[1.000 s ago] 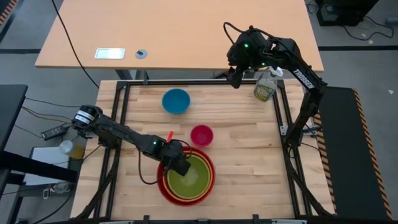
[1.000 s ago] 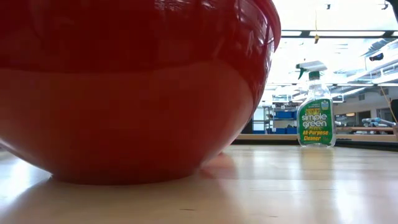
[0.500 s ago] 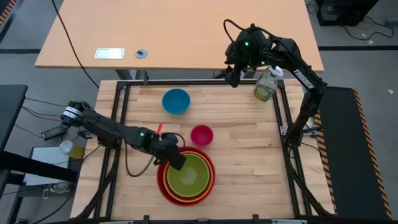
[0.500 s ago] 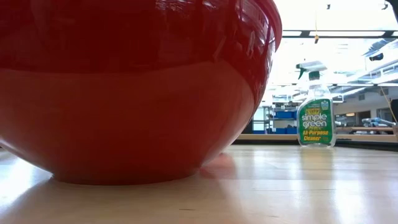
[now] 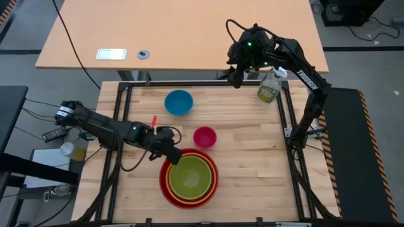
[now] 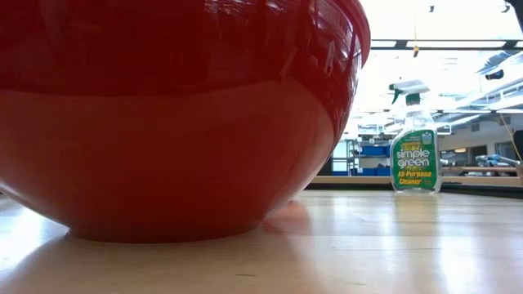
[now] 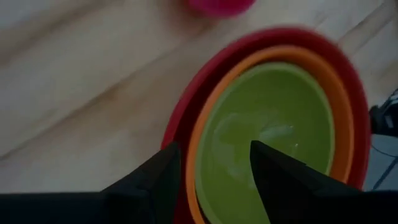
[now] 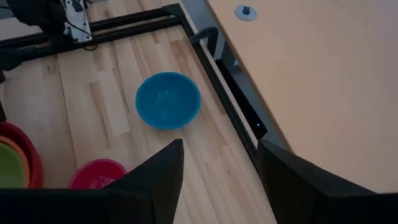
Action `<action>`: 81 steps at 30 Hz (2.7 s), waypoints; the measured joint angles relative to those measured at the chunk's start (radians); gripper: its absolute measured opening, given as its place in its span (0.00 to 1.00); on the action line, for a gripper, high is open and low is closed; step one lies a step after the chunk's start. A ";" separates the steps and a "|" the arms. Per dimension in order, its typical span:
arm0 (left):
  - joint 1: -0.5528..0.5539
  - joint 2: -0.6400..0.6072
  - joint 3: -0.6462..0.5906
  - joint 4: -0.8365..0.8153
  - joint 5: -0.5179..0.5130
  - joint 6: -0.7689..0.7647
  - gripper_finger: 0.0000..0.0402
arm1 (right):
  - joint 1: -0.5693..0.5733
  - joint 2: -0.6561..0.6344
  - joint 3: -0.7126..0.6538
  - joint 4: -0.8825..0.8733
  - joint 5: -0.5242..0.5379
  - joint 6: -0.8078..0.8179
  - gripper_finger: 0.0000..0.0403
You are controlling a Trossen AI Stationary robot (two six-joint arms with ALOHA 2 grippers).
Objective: Nest bowls inside each other
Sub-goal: Stack the blue bowl on the green bowl
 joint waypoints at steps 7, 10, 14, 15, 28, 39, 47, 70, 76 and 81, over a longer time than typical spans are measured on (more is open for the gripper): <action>0.006 -0.008 0.082 0.027 -0.104 0.188 0.48 | 0.000 0.000 -0.043 0.008 -0.109 0.029 0.52; -0.008 0.000 0.085 0.149 -0.097 0.335 0.48 | 0.012 0.002 -0.092 -0.019 -0.128 0.030 0.52; -0.052 0.024 0.088 0.302 -0.061 0.499 0.48 | 0.035 -0.032 -0.192 0.027 -0.131 -0.002 0.52; -0.063 0.035 0.088 0.306 -0.059 0.502 0.48 | 0.037 -0.052 -0.230 0.066 -0.144 -0.007 0.52; -0.054 0.061 0.085 0.227 -0.213 0.380 0.48 | 0.100 -0.473 -0.934 0.638 -0.146 0.213 0.47; 0.195 -0.018 0.086 -0.087 -0.230 0.663 0.48 | 0.209 -0.457 -1.086 0.715 -0.060 0.402 0.46; 0.511 -0.038 -0.031 -0.010 -0.021 0.792 0.45 | 0.221 -0.356 -1.086 0.770 -0.068 0.498 0.46; 1.126 -0.031 -0.065 0.166 0.291 0.978 0.40 | 0.168 -0.176 -1.086 0.904 -0.093 0.532 0.46; 1.259 0.008 -0.063 0.176 0.372 1.032 0.40 | 0.153 -0.174 -1.086 0.919 -0.063 0.540 0.46; 1.298 0.092 -0.064 0.182 0.429 1.060 0.40 | 0.135 -0.175 -1.086 0.918 -0.021 0.547 0.46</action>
